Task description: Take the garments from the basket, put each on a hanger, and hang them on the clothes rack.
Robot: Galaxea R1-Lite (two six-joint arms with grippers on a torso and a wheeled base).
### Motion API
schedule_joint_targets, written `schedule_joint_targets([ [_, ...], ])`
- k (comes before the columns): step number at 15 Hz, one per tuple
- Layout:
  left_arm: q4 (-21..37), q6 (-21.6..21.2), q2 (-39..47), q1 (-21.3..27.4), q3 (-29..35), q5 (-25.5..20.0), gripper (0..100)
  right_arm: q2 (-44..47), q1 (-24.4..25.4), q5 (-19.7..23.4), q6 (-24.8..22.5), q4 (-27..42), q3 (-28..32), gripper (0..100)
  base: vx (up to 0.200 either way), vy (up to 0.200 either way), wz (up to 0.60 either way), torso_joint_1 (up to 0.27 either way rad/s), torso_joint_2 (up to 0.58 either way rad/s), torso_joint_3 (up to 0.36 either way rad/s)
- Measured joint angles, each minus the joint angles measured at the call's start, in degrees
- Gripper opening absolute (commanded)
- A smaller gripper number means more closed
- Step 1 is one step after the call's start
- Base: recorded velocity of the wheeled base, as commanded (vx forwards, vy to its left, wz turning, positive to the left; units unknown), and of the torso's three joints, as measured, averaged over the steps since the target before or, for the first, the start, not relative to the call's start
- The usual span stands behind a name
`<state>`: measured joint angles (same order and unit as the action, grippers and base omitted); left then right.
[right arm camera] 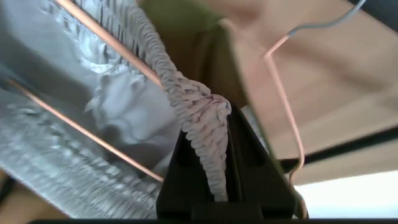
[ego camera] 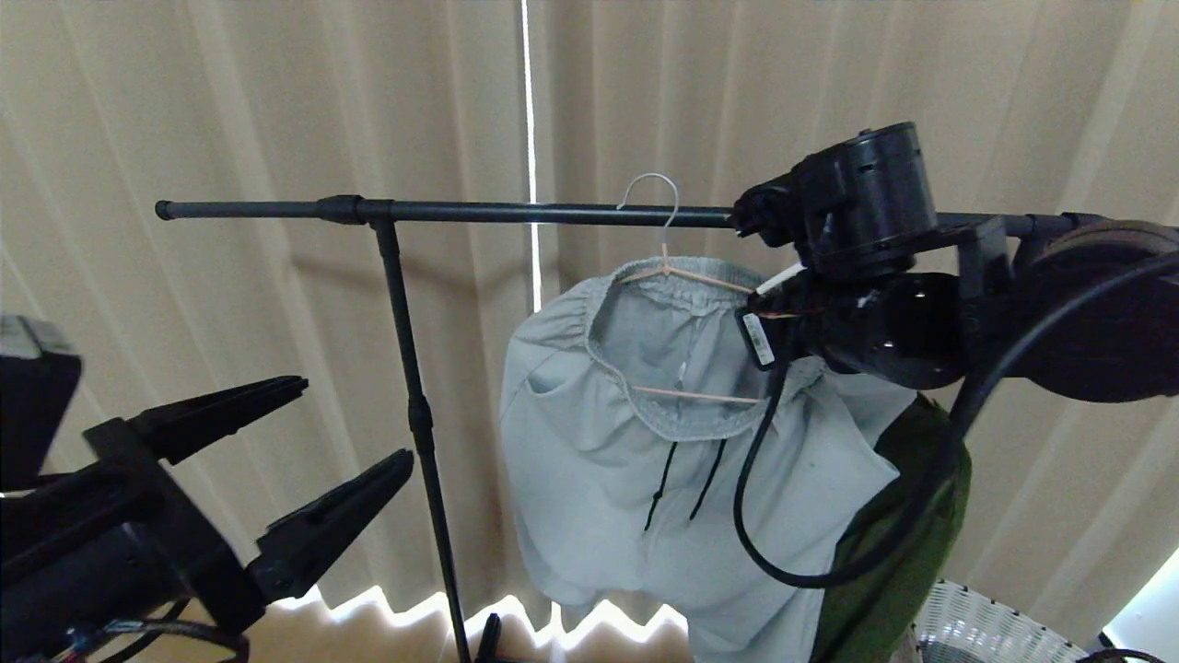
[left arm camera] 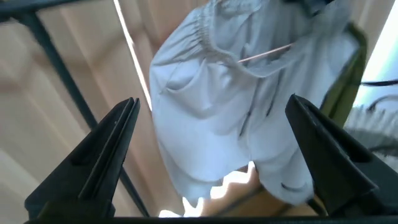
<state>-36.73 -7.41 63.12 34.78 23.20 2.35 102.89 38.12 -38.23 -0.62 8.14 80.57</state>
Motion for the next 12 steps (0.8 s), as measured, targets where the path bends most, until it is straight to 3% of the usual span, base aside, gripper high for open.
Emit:
schedule_joint_targets([
  [5, 1.9, 0.0, 12.6, -0.3, 8.2, 0.5, 100, -12.1, 1.5, 17.3, -0.1, -0.1, -9.5, 0, 0.0, 0.0, 0.0, 0.0, 0.0, 0.0],
  [12, 1.9, 0.0, 23.8, -4.5, 16.3, 6.8, 100, -21.2, 2.6, 31.3, -2.4, 0.6, -16.9, 0, 0.0, 0.0, 0.0, 0.0, 0.0, 0.0],
])
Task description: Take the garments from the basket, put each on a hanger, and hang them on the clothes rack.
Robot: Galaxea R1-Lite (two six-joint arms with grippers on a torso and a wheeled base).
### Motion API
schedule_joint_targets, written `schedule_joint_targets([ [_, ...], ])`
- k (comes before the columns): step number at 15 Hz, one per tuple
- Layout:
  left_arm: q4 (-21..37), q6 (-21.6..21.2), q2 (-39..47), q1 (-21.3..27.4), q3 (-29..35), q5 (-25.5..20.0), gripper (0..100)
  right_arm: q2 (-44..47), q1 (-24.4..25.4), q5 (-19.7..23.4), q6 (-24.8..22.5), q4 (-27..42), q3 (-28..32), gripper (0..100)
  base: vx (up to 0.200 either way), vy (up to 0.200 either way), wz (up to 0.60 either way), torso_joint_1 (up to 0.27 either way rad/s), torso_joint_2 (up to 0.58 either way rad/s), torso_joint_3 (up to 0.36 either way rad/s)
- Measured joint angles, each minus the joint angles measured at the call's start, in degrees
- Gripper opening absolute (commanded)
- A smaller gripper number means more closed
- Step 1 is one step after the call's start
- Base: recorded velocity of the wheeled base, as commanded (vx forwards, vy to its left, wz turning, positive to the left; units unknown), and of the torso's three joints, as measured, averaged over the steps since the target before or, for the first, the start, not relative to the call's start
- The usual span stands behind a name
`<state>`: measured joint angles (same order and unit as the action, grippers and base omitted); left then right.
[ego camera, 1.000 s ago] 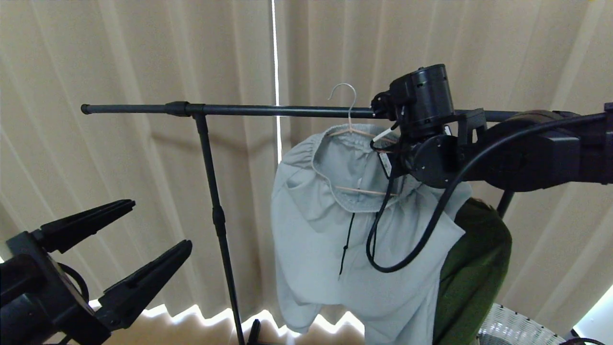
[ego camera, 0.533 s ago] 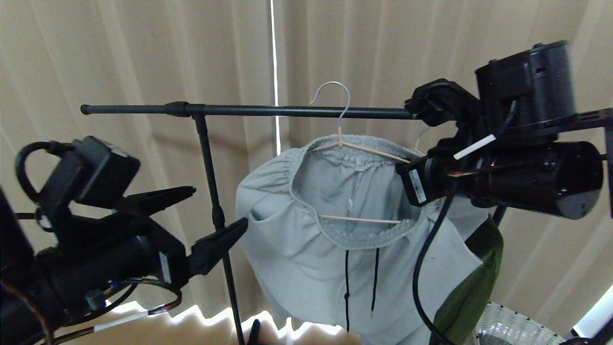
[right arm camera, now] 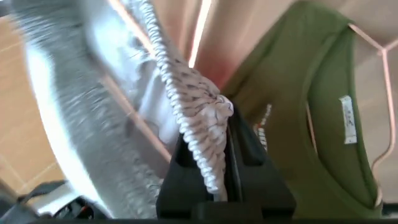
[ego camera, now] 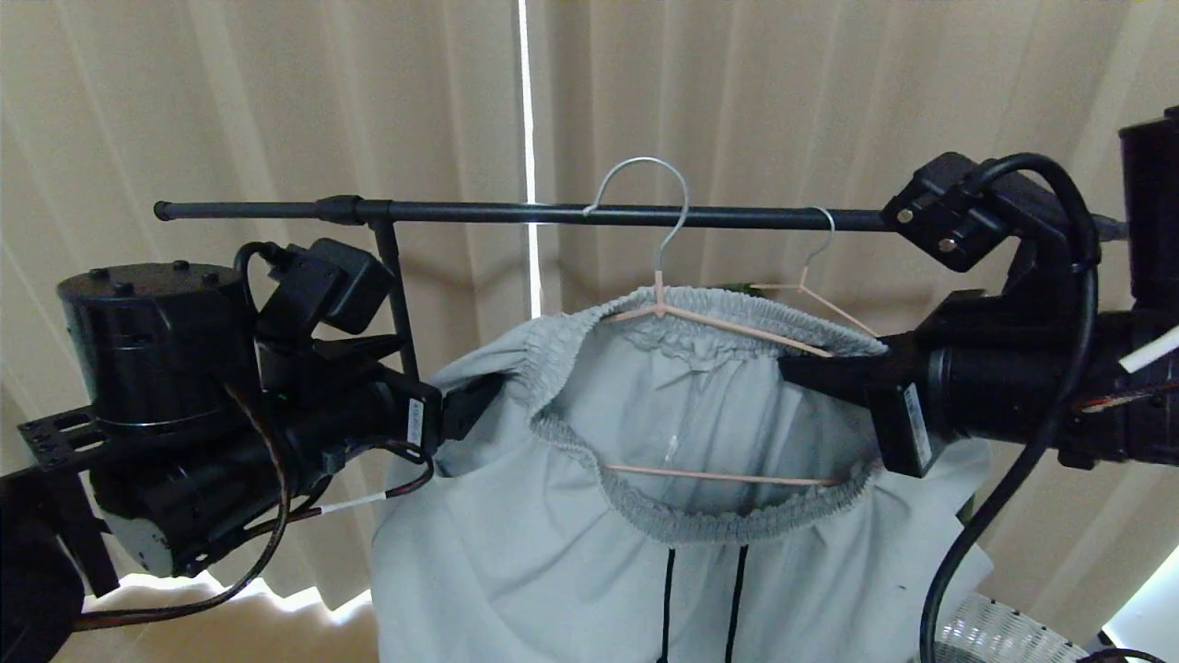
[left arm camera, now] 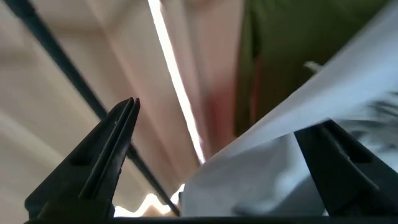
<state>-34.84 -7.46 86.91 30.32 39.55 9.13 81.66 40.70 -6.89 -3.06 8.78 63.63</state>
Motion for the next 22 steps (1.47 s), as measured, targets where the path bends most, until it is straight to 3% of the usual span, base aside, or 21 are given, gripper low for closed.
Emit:
schedule_joint_targets([
  [2, -0.1, 0.0, 1.2, -1.0, 1.5, 0.4, 100, -2.0, 0.0, 6.4, -3.7, 0.1, -2.2, 0, 0.0, 0.0, 0.0, 0.0, 0.0, 0.0],
  [4, -0.1, 0.1, 1.8, -1.7, 2.2, 0.4, 100, -3.4, 0.0, 10.0, -4.7, 0.8, -3.5, 0, 0.0, 0.0, 0.0, 0.0, 0.0, 0.0],
  [6, -0.2, 0.3, 2.0, -2.0, 2.1, 0.4, 100, -3.6, -0.1, 10.2, -4.8, 0.7, -3.6, 0, 0.0, 0.0, 0.0, 0.0, 0.0, 0.0],
  [9, -0.4, 0.4, 0.7, -1.9, 0.2, -0.2, 100, -1.8, -1.1, 4.3, -4.2, 0.8, -0.6, 0, 0.0, 0.0, 0.0, 0.0, 0.0, 0.0],
  [14, -0.2, 0.4, -7.8, 0.1, -4.6, -0.9, 100, 4.8, -4.4, -3.4, 1.5, 1.1, 7.2, 0, 0.0, 0.0, 0.0, 0.0, 0.0, 0.0],
  [19, -0.2, 0.4, -17.3, 2.0, -9.8, -2.0, 100, 13.4, -7.8, -11.4, 2.8, 1.0, 15.9, 0, 0.0, 0.0, 0.0, 0.0, 0.0, 0.0],
  [22, -0.1, 0.4, -22.2, 2.1, -12.4, -2.0, 100, 18.5, -8.8, -18.5, 3.0, 1.1, 20.6, 0, 0.0, 0.0, 0.0, 0.0, 0.0, 0.0],
])
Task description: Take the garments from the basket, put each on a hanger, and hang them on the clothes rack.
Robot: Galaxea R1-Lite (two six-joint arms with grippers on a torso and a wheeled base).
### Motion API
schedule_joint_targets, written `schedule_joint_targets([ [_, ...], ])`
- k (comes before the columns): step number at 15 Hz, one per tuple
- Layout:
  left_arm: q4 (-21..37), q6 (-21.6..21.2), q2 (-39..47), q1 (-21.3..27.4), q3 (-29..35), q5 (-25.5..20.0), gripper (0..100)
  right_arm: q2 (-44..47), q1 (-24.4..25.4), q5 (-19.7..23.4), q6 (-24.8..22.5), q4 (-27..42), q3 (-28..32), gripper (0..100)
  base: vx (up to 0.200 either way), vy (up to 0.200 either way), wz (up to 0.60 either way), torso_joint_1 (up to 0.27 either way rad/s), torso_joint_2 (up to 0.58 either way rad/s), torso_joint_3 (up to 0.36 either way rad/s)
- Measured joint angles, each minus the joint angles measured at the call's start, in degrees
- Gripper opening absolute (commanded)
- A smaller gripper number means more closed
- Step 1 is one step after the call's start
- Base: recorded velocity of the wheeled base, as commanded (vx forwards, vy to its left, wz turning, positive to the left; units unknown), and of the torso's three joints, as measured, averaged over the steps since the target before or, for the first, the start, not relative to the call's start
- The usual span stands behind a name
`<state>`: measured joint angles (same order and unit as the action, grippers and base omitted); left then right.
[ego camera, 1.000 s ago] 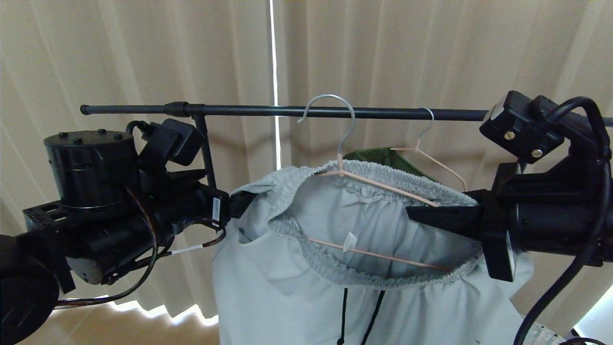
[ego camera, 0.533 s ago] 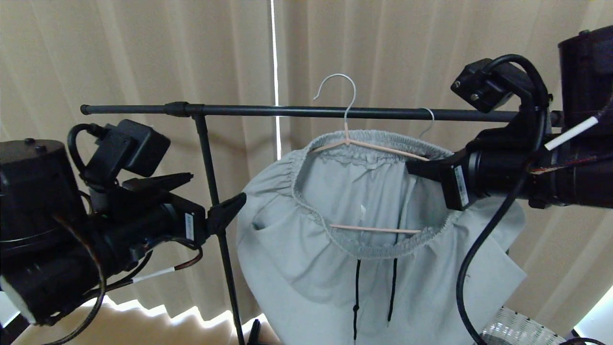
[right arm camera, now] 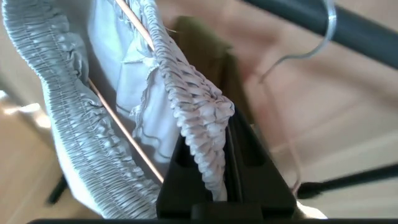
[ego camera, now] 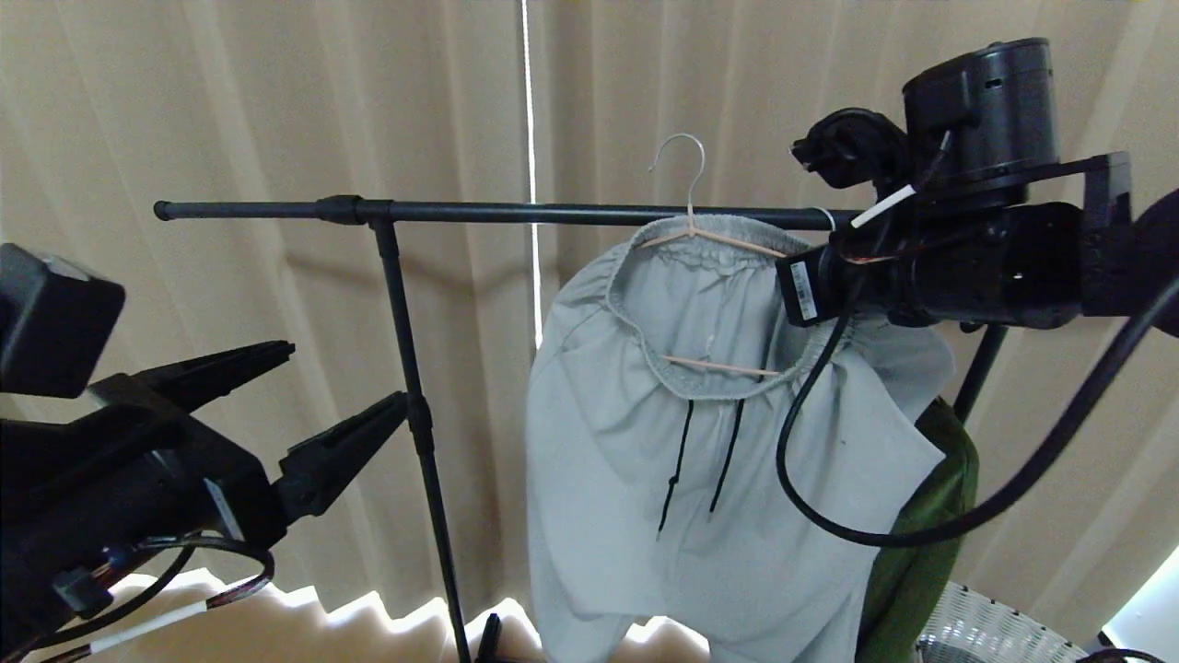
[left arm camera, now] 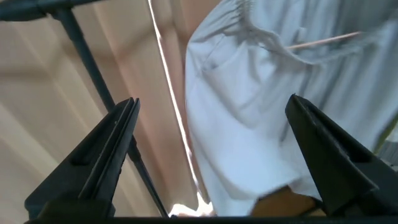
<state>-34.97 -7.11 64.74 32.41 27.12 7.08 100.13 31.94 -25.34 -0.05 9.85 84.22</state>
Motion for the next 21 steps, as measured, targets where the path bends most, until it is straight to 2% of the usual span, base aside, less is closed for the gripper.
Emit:
schedule_joint_targets([
  [2, 0.0, 0.0, -2.6, 0.0, -1.3, 0.0, 100, 3.5, -0.4, -4.0, 0.0, 0.0, 3.5, 0, 0.0, 0.0, 0.0, 0.0, 0.0, 0.0],
  [6, 0.1, 0.1, -5.6, 0.0, -2.0, 0.0, 100, 9.1, -0.6, -8.3, 0.0, 3.0, 9.6, 0, 0.0, 0.0, 0.0, 0.0, 0.0, 0.0],
  [13, 0.4, -0.1, -7.4, 0.0, -1.7, 0.0, 100, 12.3, 0.8, -10.8, 0.1, 6.5, 11.7, 0, 0.0, 0.0, 0.0, 0.0, 0.0, 0.0],
  [16, 3.0, -0.2, -7.5, 0.0, -0.5, 0.0, 100, 12.3, 1.9, -10.9, 0.9, 8.5, 11.5, 0, 0.0, 0.0, 0.0, 0.0, 0.0, 0.0],
  [21, 3.2, -0.2, -7.7, 0.0, 0.1, 0.1, 100, 12.3, 4.6, -11.0, 1.6, 10.7, 11.5, 0, 0.0, 0.0, 0.0, 0.0, 0.0, 0.0],
])
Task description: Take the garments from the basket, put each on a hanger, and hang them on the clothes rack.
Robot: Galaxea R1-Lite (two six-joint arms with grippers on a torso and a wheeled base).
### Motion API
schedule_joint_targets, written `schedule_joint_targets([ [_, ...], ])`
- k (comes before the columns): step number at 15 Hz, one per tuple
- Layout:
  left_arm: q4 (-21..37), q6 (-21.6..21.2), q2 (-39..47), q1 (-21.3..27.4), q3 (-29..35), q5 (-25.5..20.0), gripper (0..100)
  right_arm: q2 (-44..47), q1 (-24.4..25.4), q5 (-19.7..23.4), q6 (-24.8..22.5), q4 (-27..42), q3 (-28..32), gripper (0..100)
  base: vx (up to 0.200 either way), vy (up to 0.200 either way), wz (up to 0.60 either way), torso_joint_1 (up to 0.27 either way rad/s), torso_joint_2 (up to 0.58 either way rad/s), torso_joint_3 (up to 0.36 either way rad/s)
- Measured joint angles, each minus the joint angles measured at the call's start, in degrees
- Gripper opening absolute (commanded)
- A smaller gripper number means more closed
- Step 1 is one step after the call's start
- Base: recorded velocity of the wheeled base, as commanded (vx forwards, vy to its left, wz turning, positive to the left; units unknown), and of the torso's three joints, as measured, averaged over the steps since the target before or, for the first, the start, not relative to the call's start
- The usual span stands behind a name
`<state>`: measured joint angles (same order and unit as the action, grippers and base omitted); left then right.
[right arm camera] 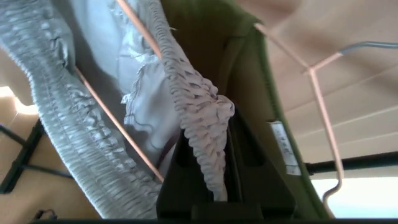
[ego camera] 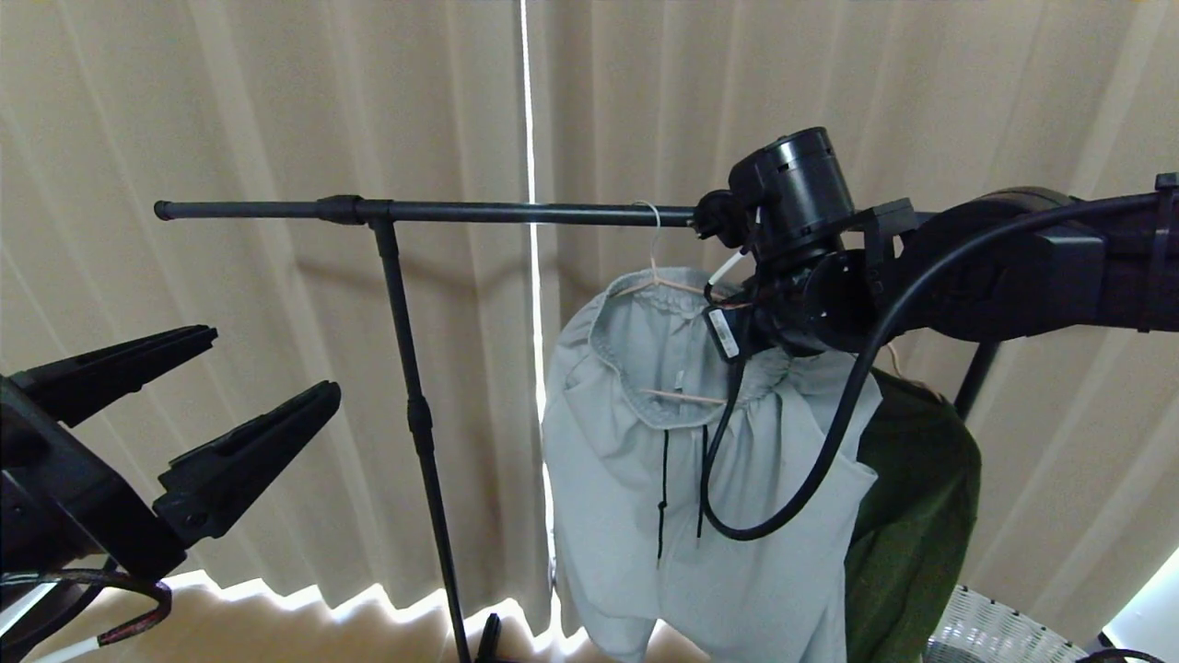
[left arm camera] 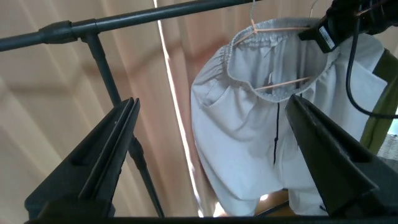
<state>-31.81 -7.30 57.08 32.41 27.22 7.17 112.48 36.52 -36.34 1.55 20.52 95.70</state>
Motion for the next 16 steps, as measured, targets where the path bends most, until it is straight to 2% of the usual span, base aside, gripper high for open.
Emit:
schedule_joint_targets([
  [1, 0.1, 0.0, -0.1, 0.0, 0.0, 0.0, 100, -0.1, 0.2, -0.1, 0.0, 0.8, -0.4, 100, 0.0, 0.0, 0.0, 0.0, 0.0, 0.0],
  [3, 1.7, 0.0, -0.7, -0.1, 0.2, 0.1, 100, -0.6, 0.5, -0.6, 1.3, 1.4, -1.9, 100, 0.0, 0.0, 0.0, 0.0, 0.0, 0.0],
  [6, 4.9, -0.1, -1.6, -0.4, 1.7, 0.4, 100, -2.5, 1.4, -0.8, 7.2, 1.0, -4.8, 100, 0.0, 0.0, 0.0, 0.0, 0.0, 0.0],
  [8, 8.2, -0.1, -2.4, -0.9, 3.1, 0.6, 100, -4.5, 1.5, 0.1, 8.5, -0.1, -7.9, 100, 0.0, 0.0, 0.0, 0.0, 0.0, 0.0],
  [10, 10.0, -0.1, -3.1, -2.8, 3.8, 0.6, 100, -7.0, 1.5, 3.9, 8.5, -3.7, -12.3, 100, 0.0, 0.0, 0.0, 0.0, 0.0, 0.0],
  [11, 10.3, -0.1, -3.4, -4.4, 4.1, 0.6, 100, -8.6, 1.5, 7.6, 7.9, -6.3, -15.0, 100, 0.0, 0.0, 0.0, 0.0, 0.0, 0.0],
  [13, 10.4, -0.1, -3.6, -7.0, 4.3, 0.5, 100, -11.3, 1.5, 12.3, 6.8, -12.6, -19.7, 100, 0.0, 0.0, 0.0, 0.0, 0.0, 0.0],
  [16, 10.5, -0.1, -4.0, -8.4, 4.3, 0.3, 100, -13.8, 1.3, 14.3, 4.8, -22.5, -25.6, 100, 0.0, 0.0, 0.0, 0.0, 0.0, 0.0],
])
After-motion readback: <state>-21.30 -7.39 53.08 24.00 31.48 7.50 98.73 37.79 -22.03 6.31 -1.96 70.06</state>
